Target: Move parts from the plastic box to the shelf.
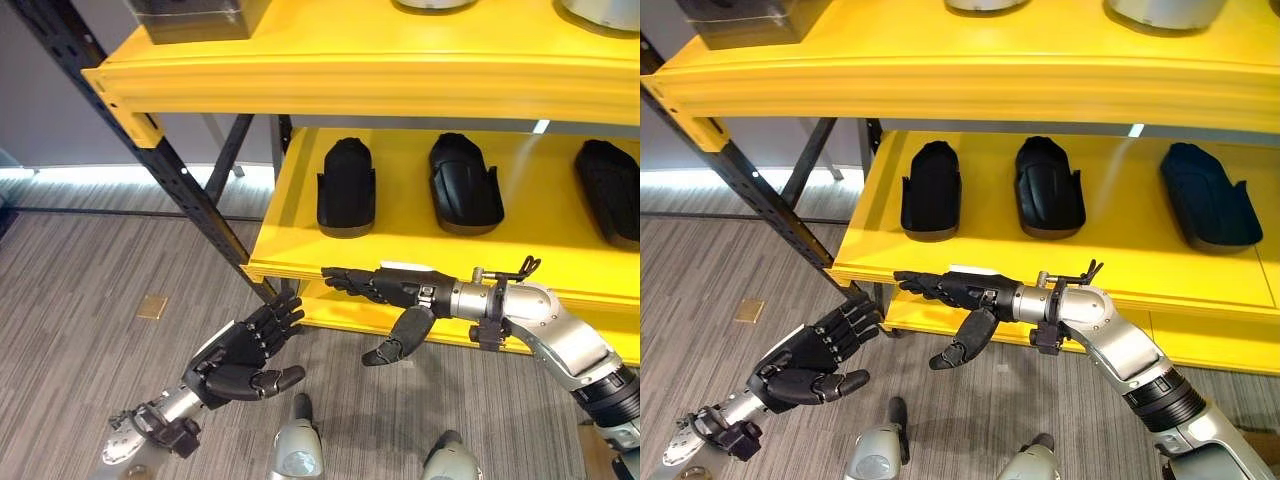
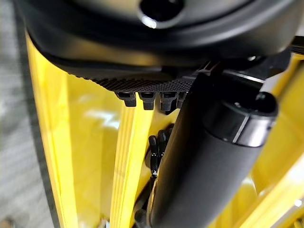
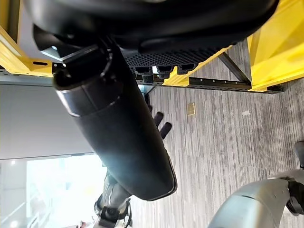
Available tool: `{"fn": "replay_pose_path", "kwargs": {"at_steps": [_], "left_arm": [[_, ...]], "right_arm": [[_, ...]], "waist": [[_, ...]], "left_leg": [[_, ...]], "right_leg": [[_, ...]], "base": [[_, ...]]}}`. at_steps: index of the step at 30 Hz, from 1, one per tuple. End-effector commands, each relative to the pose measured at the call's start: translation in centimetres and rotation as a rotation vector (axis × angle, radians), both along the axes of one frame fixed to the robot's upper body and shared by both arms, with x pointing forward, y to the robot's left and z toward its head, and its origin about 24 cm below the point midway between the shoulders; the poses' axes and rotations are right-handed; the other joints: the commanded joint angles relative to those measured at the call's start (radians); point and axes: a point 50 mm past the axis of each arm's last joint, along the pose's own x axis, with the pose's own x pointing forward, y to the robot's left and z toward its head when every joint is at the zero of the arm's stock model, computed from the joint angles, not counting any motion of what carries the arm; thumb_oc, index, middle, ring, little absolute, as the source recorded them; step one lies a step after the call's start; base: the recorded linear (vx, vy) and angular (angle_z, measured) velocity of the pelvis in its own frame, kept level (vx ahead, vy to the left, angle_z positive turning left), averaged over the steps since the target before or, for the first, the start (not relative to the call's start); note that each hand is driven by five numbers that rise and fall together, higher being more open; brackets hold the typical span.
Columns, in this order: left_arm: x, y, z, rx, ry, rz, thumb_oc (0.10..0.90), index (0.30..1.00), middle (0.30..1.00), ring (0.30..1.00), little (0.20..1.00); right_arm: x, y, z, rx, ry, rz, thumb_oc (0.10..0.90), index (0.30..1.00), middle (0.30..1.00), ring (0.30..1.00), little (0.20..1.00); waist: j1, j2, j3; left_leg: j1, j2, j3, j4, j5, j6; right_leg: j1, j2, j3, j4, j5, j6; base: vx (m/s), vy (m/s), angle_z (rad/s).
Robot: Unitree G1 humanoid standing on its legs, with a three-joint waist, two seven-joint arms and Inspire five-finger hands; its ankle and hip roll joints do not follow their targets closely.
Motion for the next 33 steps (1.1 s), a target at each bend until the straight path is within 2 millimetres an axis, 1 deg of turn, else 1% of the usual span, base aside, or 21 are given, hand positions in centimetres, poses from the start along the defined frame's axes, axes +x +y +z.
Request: {"fn": "replay_pose_path", "kwargs": {"at_steps": [1, 3, 4, 8, 12, 15, 17, 18, 24, 28, 29, 30, 31, 33], "left_arm": [[0.1, 0.0, 3.6, 0.121, -0.206, -0.075, 0.900, 1.000, 1.000, 1.000, 1.000], [-0.1, 0.2, 3.5, 0.154, -0.207, -0.080, 0.900, 1.000, 1.000, 1.000, 1.000], [-0.3, 0.7, 3.6, 0.178, -0.209, -0.065, 0.900, 1.000, 1.000, 1.000, 1.000], [-0.5, 1.2, 4.0, 0.208, -0.233, -0.043, 0.900, 1.000, 1.000, 1.000, 1.000], [-0.6, 1.6, 3.8, 0.200, -0.212, -0.050, 0.900, 1.000, 1.000, 1.000, 1.000], [-0.5, 1.4, 3.6, 0.216, -0.206, -0.069, 0.900, 1.000, 1.000, 1.000, 1.000], [-0.4, 1.3, 3.7, 0.197, -0.205, -0.079, 0.900, 1.000, 1.000, 1.000, 1.000], [-0.1, 1.2, 3.7, 0.178, -0.209, -0.076, 0.900, 1.000, 1.000, 1.000, 1.000], [0.7, 0.6, 4.6, 0.147, -0.238, -0.099, 0.900, 1.000, 1.000, 1.000, 1.000], [1.1, 0.1, 4.8, 0.109, -0.248, -0.121, 0.900, 1.000, 1.000, 1.000, 1.000], [1.2, -0.3, 5.0, 0.110, -0.266, -0.140, 0.900, 1.000, 1.000, 1.000, 1.000], [1.2, -0.4, 5.9, 0.115, -0.349, -0.133, 0.900, 1.000, 1.000, 1.000, 1.000], [1.3, -0.4, 6.2, 0.110, -0.363, -0.130, 0.900, 1.000, 1.000, 1.000, 1.000], [1.6, -0.9, 8.1, 0.067, -0.467, -0.127, 0.900, 1.000, 1.000, 1.000, 1.000]], "right_arm": [[-0.3, 0.7, 5.1, 0.117, -0.231, 0.055, 0.900, 1.000, 1.000, 1.000, 1.000], [-0.3, 0.6, 5.2, 0.116, -0.233, 0.054, 0.900, 1.000, 1.000, 1.000, 1.000], [-0.2, 0.4, 5.3, 0.114, -0.236, 0.048, 0.900, 1.000, 1.000, 1.000, 1.000], [-0.1, 0.1, 5.5, 0.107, -0.251, 0.032, 0.900, 1.000, 1.000, 1.000, 1.000], [0.1, -0.1, 6.1, 0.094, -0.298, 0.015, 0.900, 1.000, 1.000, 1.000, 1.000], [0.5, -0.5, 6.9, 0.062, -0.342, -0.011, 0.900, 1.000, 1.000, 1.000, 1.000], [0.9, -0.8, 7.5, 0.031, -0.371, -0.027, 0.900, 1.000, 1.000, 1.000, 1.000], [1.2, -1.0, 8.3, -0.010, -0.397, -0.039, 0.900, 1.000, 1.000, 1.000, 1.000], [2.2, -1.6, 10.6, -0.108, -0.433, -0.076, 0.900, 1.000, 1.000, 1.000, 1.000], [2.6, -1.8, 10.9, -0.152, -0.435, -0.088, 0.900, 1.000, 1.000, 1.000, 1.000], [2.7, -1.7, 11.0, -0.171, -0.441, -0.093, 0.900, 1.000, 1.000, 1.000, 1.000], [3.1, -1.8, 10.8, -0.189, -0.431, -0.116, 0.900, 1.000, 1.000, 1.000, 1.000], [3.2, -1.8, 10.8, -0.191, -0.426, -0.119, 0.900, 1.000, 1.000, 1.000, 1.000], [3.7, -2.2, 10.6, -0.219, -0.411, -0.141, 0.900, 1.000, 1.000, 1.000, 1.000]], "waist": [[0.020, -0.006, -0.065], [0.026, -0.006, -0.064], [0.032, -0.008, -0.065], [0.040, -0.013, -0.066], [0.045, -0.017, -0.066], [0.046, -0.018, -0.060], [0.048, -0.019, -0.054], [0.047, -0.019, -0.048], [0.051, -0.023, -0.023], [0.049, -0.026, -0.008], [0.047, -0.027, -0.003], [0.050, -0.026, 0.007], [0.051, -0.026, 0.008], [0.057, -0.030, 0.019]], "left_leg": [[0.064, 0.090, 0.047, -0.010, -0.022, -0.001], [0.060, 0.093, 0.048, -0.009, -0.018, -0.005], [0.056, 0.099, 0.049, -0.006, -0.015, -0.010], [0.050, 0.106, 0.045, -0.004, -0.010, -0.016], [0.041, 0.113, 0.040, -0.002, -0.004, -0.022], [0.030, 0.117, 0.032, 0.001, 0.000, -0.026], [0.024, 0.120, 0.028, 0.001, 0.003, -0.030], [0.018, 0.123, 0.025, 0.000, 0.007, -0.033], [-0.017, 0.129, 0.018, -0.004, 0.019, -0.041], [-0.029, 0.133, 0.014, -0.001, 0.023, -0.042], [-0.032, 0.135, 0.013, -0.001, 0.025, -0.043], [-0.040, 0.136, 0.013, 0.003, 0.026, -0.045], [-0.041, 0.136, 0.012, 0.003, 0.026, -0.045], [-0.058, 0.140, 0.002, 0.009, 0.027, -0.046]], "right_leg": [[0.067, -0.069, -0.040, -0.034, 0.058, 0.046], [0.073, -0.068, -0.045, -0.042, 0.060, 0.049], [0.079, -0.067, -0.054, -0.047, 0.060, 0.054], [0.087, -0.061, -0.061, -0.052, 0.055, 0.059], [0.087, -0.055, -0.061, -0.052, 0.050, 0.063], [0.078, -0.052, -0.055, -0.041, 0.044, 0.066], [0.072, -0.051, -0.051, -0.036, 0.041, 0.069], [0.062, -0.050, -0.045, -0.032, 0.041, 0.072], [0.026, -0.044, -0.031, -0.031, 0.042, 0.080], [0.010, -0.044, -0.024, -0.018, 0.038, 0.081], [0.006, -0.043, -0.020, -0.016, 0.037, 0.081], [0.001, -0.043, -0.015, -0.011, 0.033, 0.081], [0.000, -0.043, -0.014, -0.011, 0.032, 0.082], [-0.009, -0.043, -0.016, -0.004, 0.025, 0.084]], "base": [[-0.02, -0.005, 0.09], [-0.01, -0.002, 0.03], [0.00, 0.000, 0.00], [0.00, 0.000, 0.00], [0.00, 0.000, 0.00], [0.00, 0.000, 0.00], [0.00, 0.000, 0.00], [0.00, 0.000, 0.00], [-0.06, -0.025, -0.02], [-0.01, -0.005, 0.01], [0.00, -0.017, 0.05], [0.00, -0.016, 0.05], [0.00, 0.000, 0.00], [-0.01, -0.061, -0.01]]}}
